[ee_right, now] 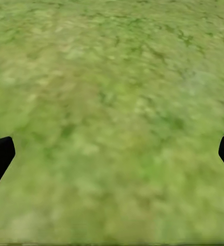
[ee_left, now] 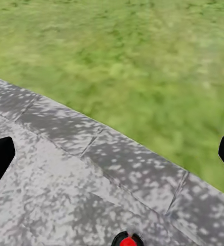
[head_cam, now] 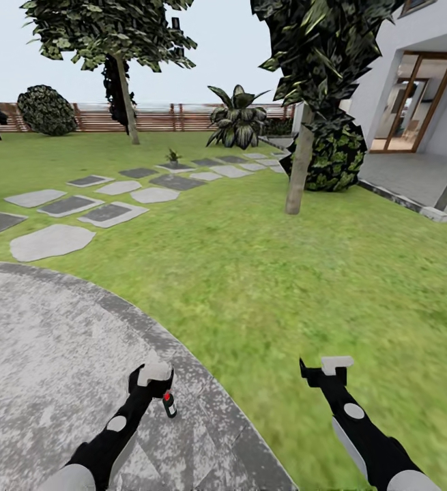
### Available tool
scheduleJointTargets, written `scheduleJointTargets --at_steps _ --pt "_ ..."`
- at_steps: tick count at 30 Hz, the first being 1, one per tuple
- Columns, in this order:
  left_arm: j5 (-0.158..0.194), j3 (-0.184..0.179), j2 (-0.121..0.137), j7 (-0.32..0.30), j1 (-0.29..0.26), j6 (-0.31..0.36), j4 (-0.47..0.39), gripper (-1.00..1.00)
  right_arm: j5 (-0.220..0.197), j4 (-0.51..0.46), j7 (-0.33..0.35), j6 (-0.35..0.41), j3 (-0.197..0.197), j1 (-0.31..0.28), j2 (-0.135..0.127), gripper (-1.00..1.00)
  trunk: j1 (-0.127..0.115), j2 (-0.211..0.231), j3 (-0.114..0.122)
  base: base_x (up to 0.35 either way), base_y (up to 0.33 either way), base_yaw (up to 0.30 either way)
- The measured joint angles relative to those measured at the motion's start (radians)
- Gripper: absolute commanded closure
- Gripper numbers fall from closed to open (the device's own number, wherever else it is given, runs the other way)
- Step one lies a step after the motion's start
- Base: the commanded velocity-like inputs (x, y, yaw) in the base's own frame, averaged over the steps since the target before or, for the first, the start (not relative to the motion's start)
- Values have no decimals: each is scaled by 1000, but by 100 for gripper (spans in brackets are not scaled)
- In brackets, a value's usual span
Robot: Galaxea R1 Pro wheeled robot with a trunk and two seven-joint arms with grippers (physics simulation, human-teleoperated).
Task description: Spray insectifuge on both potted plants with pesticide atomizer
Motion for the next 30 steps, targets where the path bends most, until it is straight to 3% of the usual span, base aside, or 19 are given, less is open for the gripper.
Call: scheduleJointTargets --at_steps 1,5,10,12,19,30 --pt "-15 -1 -9 32 -15 0 -4 -100 0 0 -1 2 -1 0 -1 -100 0 0 -4 0 0 0" --pt "-16 7 -27 45 -18 -2 -37 -100 0 -2 -1 3 0 0 -1 -100 2 -1 -19 0 0 0" --pt "-5 18 -24 61 -11 -141 93 -100 0 0 0 1 2 0 0 -100 5 -2 -39 0 0 0" --pt "12 39 -21 70 -11 -173 136 -100 -1 0 1 1 1 0 -1 -100 5 -3 -46 0 0 0" --pt "22 60 -15 88 -2 -190 194 -100 -1 0 1 1 -1 0 -2 -100 9 -4 -74 0 0 0" --pt "15 51 -14 113 1 -192 224 -100 0 4 4 0 5 0 6 -100 13 -7 -116 0 0 0"
